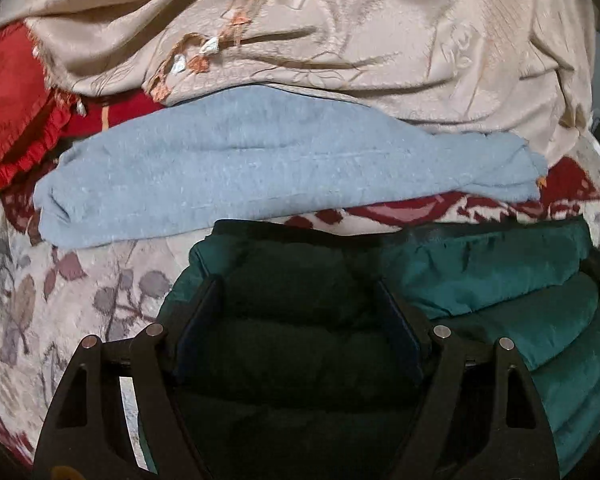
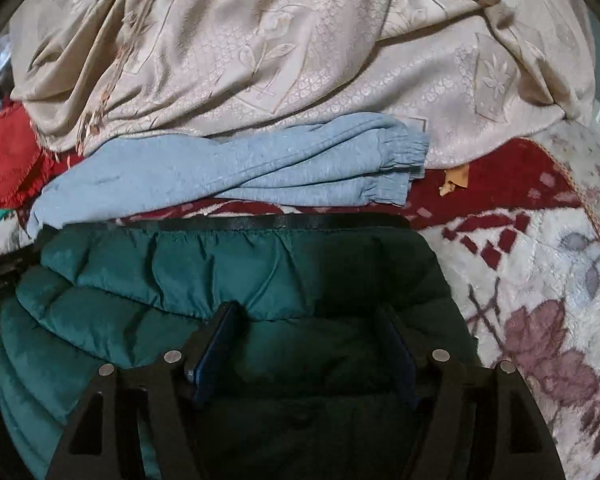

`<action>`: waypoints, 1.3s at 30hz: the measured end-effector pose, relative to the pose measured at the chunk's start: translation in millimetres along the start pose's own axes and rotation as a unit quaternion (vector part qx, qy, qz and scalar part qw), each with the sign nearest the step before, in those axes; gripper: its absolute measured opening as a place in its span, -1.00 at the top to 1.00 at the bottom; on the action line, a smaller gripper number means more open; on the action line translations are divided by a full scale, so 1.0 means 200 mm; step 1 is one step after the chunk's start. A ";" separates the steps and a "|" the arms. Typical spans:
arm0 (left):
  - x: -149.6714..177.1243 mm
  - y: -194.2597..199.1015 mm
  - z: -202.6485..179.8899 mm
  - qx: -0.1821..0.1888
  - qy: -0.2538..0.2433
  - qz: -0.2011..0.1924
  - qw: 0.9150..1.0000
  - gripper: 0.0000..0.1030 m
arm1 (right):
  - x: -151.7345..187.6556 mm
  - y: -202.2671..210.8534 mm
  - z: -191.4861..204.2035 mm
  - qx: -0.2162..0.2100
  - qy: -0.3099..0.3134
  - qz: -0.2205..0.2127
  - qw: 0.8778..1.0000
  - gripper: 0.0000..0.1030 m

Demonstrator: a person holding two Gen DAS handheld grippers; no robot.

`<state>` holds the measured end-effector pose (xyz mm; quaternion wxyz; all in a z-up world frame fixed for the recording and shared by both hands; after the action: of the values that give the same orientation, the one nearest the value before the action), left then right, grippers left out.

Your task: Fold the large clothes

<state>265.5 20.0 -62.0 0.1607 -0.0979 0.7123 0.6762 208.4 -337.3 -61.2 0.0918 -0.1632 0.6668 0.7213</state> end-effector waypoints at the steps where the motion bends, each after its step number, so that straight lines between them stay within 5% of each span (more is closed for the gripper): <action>1: 0.00 0.03 0.01 -0.002 0.002 -0.001 1.000 -0.53 | 0.01 0.07 0.01 0.002 0.002 -0.011 1.000 -0.32; 5: 0.03 0.32 -0.01 0.003 -0.008 -0.051 0.999 -0.53 | 0.09 0.38 0.04 -0.014 0.006 -0.067 0.998 -0.33; 9: 0.21 0.66 -0.10 0.022 -0.046 -0.089 0.995 -0.57 | 0.34 0.67 0.08 -0.034 -0.024 -0.072 0.996 -0.81; 12: 0.42 0.79 -0.20 0.035 -0.065 -0.084 0.994 -0.97 | 0.55 0.79 0.15 -0.046 -0.021 -0.067 0.996 -0.81; 17: 0.80 0.86 -0.43 0.038 -0.117 -0.062 0.990 -0.99 | 0.91 0.97 0.28 -0.046 -0.019 -0.085 0.995 -0.81; 23: 1.12 0.89 -0.59 0.072 -0.109 -0.038 0.991 -0.99 | 1.25 1.07 0.39 0.007 0.012 -0.099 0.995 -0.81; 28: 1.18 0.87 -0.59 0.073 -0.084 -0.028 0.993 -0.99 | 1.32 1.09 0.43 0.036 0.023 -0.110 0.993 -0.81; 33: 1.17 0.92 -0.51 0.031 -0.060 -0.048 0.997 -0.99 | 1.31 1.11 0.45 0.023 0.020 -0.113 0.993 -0.81; 39: 1.17 0.92 -0.46 0.024 -0.057 -0.051 0.997 -0.99 | 1.28 1.10 0.51 0.023 0.035 -0.112 0.993 -0.81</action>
<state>-25.8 -42.1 28.2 0.2377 -0.0910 0.7121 0.6543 -117.0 -279.2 57.9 0.1523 -0.2596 0.6638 0.6847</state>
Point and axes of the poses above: each gripper's, at about its wrist camera, not at the fingertips, and y roughly against the way its jaws point, z to its left, x to its underside, the point moved 10 cm from there along -y, roughly the way its jaws point, and after that the axes turned 14 degrees about z, right-handed, at the moved point
